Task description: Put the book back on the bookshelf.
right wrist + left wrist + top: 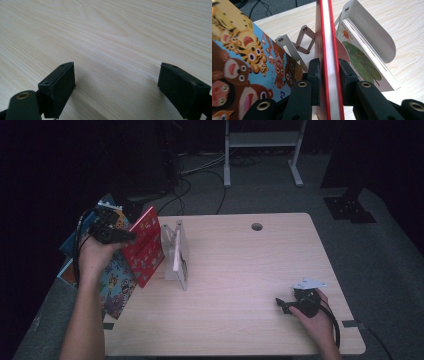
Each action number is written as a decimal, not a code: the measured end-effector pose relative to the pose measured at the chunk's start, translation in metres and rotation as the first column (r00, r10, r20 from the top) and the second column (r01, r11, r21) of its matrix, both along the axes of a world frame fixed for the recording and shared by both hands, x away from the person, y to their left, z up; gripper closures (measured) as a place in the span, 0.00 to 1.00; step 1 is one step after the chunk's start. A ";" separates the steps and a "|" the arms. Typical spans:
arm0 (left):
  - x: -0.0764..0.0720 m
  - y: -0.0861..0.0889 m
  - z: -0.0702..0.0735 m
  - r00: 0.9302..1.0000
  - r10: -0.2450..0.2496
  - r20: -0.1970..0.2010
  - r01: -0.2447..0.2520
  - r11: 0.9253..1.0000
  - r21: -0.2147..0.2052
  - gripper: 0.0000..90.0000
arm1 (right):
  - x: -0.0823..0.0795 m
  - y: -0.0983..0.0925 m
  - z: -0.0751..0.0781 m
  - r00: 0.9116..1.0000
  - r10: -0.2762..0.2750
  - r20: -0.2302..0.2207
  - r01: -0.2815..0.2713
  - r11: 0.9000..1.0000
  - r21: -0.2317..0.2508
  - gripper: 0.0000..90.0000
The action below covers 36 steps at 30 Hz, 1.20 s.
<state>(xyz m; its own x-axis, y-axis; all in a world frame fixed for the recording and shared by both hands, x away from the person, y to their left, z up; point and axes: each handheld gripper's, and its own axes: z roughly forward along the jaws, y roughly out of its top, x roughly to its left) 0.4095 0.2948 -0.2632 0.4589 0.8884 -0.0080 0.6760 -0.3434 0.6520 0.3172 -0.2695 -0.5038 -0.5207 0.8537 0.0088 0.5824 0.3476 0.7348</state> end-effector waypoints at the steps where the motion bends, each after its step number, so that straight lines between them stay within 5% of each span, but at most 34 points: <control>1: -0.001 0.000 0.002 1.000 -0.001 0.004 0.001 1.000 0.004 0.82 | 0.000 0.000 0.000 1.000 0.000 0.000 0.000 1.000 0.001 0.15; 9: -0.013 0.003 0.029 0.999 -0.026 0.018 0.026 1.000 -0.002 0.88 | 0.000 0.000 0.000 1.000 0.000 0.000 0.000 1.000 0.001 0.15; 11: -0.017 0.003 0.036 0.999 -0.037 0.022 0.037 0.999 -0.012 1.00 | 0.000 0.000 0.000 1.000 0.000 0.000 0.000 1.000 0.001 0.15; 13: -0.019 0.001 0.038 0.999 -0.046 0.028 0.046 0.999 -0.014 1.00 | 0.000 0.000 0.000 1.000 0.000 0.000 0.000 1.000 0.001 0.15; 24: -0.032 -0.020 0.039 0.991 -0.133 0.026 0.134 0.991 -0.015 1.00 | 0.000 0.000 0.000 1.000 0.000 0.000 0.000 1.000 0.002 0.15; 36: -0.046 -0.048 0.022 0.972 -0.236 -0.001 0.236 0.972 -0.008 1.00 | 0.000 0.000 0.000 1.000 0.000 0.000 0.000 1.000 0.001 0.15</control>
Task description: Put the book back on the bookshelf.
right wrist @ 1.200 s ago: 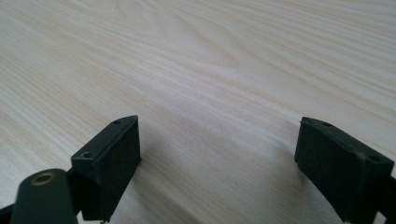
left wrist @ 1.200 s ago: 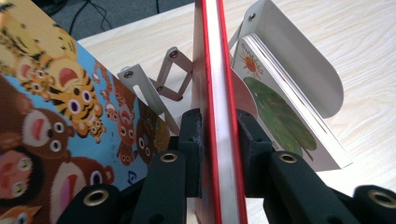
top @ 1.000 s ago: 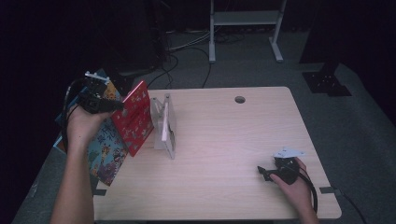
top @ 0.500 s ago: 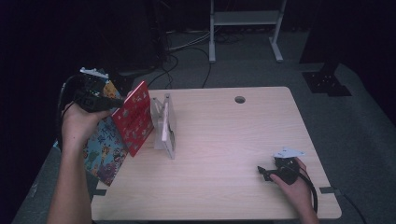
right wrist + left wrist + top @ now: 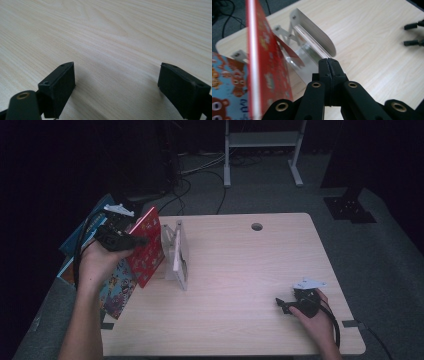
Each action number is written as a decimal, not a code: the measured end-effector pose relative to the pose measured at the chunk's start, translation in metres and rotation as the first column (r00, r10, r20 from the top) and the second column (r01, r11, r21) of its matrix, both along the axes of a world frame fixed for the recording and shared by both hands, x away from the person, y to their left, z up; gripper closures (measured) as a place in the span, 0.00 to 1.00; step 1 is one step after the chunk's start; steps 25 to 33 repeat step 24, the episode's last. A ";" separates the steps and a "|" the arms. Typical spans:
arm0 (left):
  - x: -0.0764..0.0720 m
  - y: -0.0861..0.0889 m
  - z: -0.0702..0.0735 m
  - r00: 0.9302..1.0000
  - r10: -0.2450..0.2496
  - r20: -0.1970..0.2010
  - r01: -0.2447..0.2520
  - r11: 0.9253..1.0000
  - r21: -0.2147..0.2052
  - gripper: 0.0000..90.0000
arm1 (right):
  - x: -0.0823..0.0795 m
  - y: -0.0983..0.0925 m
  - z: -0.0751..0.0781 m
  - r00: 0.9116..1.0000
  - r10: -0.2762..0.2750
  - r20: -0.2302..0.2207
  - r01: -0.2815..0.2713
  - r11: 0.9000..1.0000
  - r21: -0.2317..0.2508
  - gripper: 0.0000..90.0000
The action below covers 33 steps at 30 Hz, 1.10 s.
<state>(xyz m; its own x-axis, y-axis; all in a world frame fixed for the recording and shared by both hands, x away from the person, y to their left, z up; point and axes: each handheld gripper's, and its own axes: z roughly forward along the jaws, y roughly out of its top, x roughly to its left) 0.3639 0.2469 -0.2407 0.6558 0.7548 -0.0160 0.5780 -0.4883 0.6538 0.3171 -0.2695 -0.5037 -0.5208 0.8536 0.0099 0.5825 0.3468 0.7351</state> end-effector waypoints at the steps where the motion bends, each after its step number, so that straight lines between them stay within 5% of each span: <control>1: -0.001 -0.002 -0.002 1.000 -0.008 -0.006 0.008 1.000 0.000 1.00 | 0.000 0.000 0.000 1.000 0.000 0.000 0.000 1.000 0.000 0.15; 17: -0.019 -0.030 -0.036 0.994 -0.095 -0.063 0.096 0.995 0.015 1.00 | 0.000 0.000 0.000 1.000 0.000 0.000 0.000 1.000 0.000 0.15; 33: -0.021 -0.033 -0.039 0.993 -0.102 -0.066 0.104 0.994 0.023 0.97 | 0.000 0.000 0.000 1.000 0.000 0.000 0.000 1.000 0.000 0.15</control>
